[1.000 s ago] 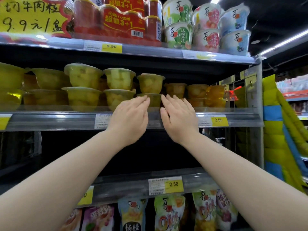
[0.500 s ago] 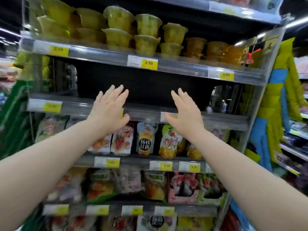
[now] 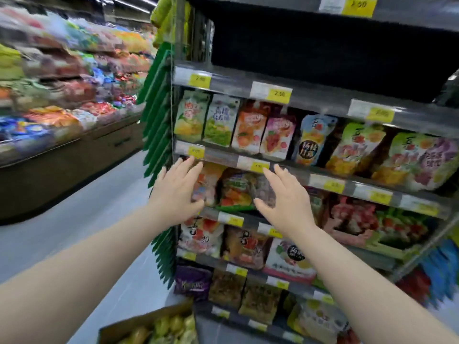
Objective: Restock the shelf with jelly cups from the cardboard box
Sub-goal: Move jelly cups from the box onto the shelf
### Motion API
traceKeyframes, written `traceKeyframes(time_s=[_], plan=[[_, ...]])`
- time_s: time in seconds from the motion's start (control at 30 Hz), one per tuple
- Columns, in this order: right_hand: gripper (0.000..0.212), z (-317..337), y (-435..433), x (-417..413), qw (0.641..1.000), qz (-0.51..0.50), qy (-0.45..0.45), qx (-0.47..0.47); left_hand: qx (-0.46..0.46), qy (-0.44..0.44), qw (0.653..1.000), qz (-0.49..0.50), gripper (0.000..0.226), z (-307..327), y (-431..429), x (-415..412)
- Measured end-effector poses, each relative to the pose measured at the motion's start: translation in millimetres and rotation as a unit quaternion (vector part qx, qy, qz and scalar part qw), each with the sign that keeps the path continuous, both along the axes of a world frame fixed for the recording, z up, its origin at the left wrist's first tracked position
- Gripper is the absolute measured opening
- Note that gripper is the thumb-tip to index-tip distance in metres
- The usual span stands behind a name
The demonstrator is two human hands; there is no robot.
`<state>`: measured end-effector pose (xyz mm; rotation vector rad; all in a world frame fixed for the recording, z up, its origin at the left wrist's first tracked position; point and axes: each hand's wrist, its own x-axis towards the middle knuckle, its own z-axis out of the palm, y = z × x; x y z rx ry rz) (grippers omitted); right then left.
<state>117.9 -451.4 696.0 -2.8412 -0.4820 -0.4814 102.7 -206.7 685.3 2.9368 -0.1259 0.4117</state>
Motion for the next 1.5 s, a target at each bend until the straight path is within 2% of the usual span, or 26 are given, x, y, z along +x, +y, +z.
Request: traceKeyframes(time_s=[0.23,0.4,0.53,0.63,0.83,1.13,1.23,1.33,1.43,1.5], plan=[[0.067,-99,88,8,0.992,-0.019,0.121,0.028,-0.035,0.094,0.995,-0.01,0.074,-98,90,2],[0.067,-197,142,4,0.971,-0.044,0.224,0.063,-0.064,0.163,0.984,-0.019,0.07,-179,149,1],[0.067,-285,170,4,0.952,-0.044,0.297,0.06,-0.062,0.225,0.972,-0.019,0.084,-266,169,-1],[0.066,-356,181,-1,0.935,-0.049,0.343,0.072,-0.084,0.281,0.956,-0.012,0.069,-337,174,-10],[0.063,-512,184,-13,0.911,-0.051,0.404,0.065,-0.101,0.376,0.92,0.04,0.072,-493,182,-30],[0.067,-716,212,-29,0.89,0.016,0.452,0.053,-0.193,0.38,0.893,0.144,0.069,-699,170,-56],[0.068,-760,221,-26,0.891,0.066,0.449,0.032,-0.275,0.388,0.853,0.216,0.068,-747,169,-48],[0.07,-791,226,-24,0.891,0.094,0.444,0.003,-0.323,0.35,0.828,0.297,0.056,-785,179,-36],[0.076,-809,224,-16,0.881,0.135,0.451,-0.045,-0.343,0.335,0.804,0.354,0.076,-818,189,-19],[0.079,-816,220,-13,0.882,0.139,0.447,-0.057,-0.351,0.323,0.802,0.36,0.088,-836,191,-4]])
